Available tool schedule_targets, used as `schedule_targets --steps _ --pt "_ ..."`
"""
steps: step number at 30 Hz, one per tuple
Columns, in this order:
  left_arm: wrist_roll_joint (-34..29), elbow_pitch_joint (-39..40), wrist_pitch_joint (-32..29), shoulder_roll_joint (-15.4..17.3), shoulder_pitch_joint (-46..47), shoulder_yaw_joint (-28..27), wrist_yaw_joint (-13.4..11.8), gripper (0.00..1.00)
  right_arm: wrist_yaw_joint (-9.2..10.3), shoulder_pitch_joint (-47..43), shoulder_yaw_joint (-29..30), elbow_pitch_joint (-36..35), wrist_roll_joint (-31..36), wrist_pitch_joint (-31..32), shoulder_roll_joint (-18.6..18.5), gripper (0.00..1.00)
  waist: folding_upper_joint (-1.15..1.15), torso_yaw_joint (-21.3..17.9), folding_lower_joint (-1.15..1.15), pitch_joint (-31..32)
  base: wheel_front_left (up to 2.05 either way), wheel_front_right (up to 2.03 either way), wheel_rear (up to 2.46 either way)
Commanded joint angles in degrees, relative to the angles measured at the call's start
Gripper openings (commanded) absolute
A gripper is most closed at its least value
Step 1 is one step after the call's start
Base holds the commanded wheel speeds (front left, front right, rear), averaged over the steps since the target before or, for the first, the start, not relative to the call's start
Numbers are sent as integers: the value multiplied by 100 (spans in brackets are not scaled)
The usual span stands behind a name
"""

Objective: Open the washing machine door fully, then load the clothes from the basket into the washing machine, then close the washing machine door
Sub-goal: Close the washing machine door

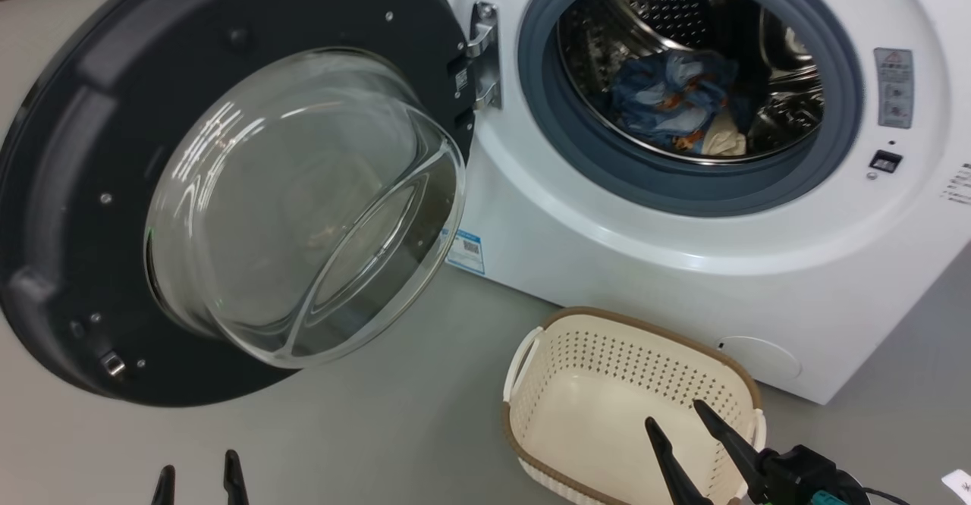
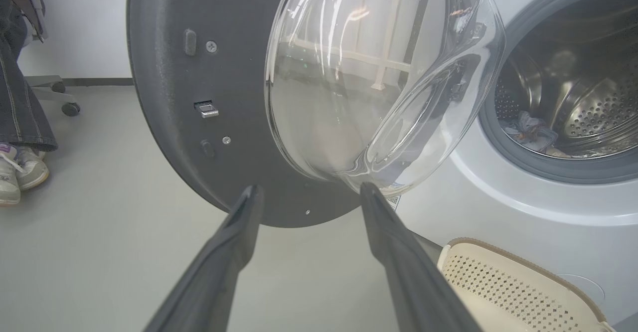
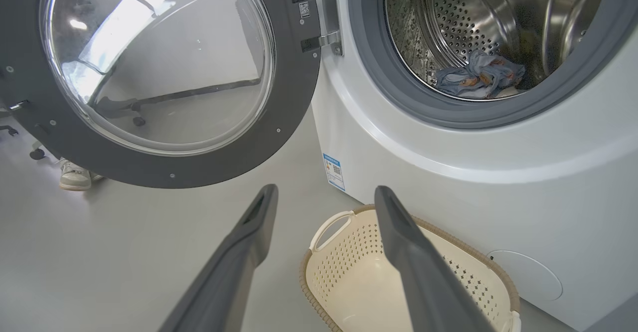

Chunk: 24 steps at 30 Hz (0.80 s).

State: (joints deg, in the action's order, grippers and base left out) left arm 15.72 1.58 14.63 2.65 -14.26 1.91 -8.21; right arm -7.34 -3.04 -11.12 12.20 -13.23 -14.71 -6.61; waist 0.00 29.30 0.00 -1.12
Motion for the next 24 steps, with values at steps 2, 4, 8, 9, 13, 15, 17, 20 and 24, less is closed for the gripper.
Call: schedule_targets --steps 2,4,8,9,13,15,17,20,24 --pt "69 230 37 22 56 -204 -96 100 -14 289 -236 -22 -53 -29 -110 100 0 244 0 -252 0 0 0" --pt "111 287 37 22 34 -208 -162 100 -14 396 -326 44 -90 -29 -140 100 0 258 0 -279 -1 -1 -1" --pt "140 363 37 22 -1 -177 -249 100 -14 511 -401 118 -149 -29 -176 100 0 257 0 -283 -7 -7 -7" --pt "139 375 37 22 -10 -168 -263 100 -14 516 -406 121 -158 -29 -181 100 0 253 0 -277 -5 -5 -5" --pt "137 397 37 22 -22 -185 -298 100 -14 520 -435 116 -192 -29 -217 100 0 239 0 -247 0 0 0" --pt "139 407 37 22 -16 -184 -314 100 -14 518 -442 109 -198 -29 -234 100 0 234 0 -239 0 0 0" --pt "321 420 37 22 -34 -205 -371 82 -14 504 -447 99 -201 -29 -244 100 0 228 0 -224 0 0 0" --pt "649 471 37 22 9 -369 -438 0 -14 488 -436 92 -196 -29 -236 100 0 219 0 -201 0 0 0" --pt "1411 506 37 22 190 -944 -398 0 -14 462 -414 76 -193 -29 -216 100 0 203 0 -173 0 0 0"
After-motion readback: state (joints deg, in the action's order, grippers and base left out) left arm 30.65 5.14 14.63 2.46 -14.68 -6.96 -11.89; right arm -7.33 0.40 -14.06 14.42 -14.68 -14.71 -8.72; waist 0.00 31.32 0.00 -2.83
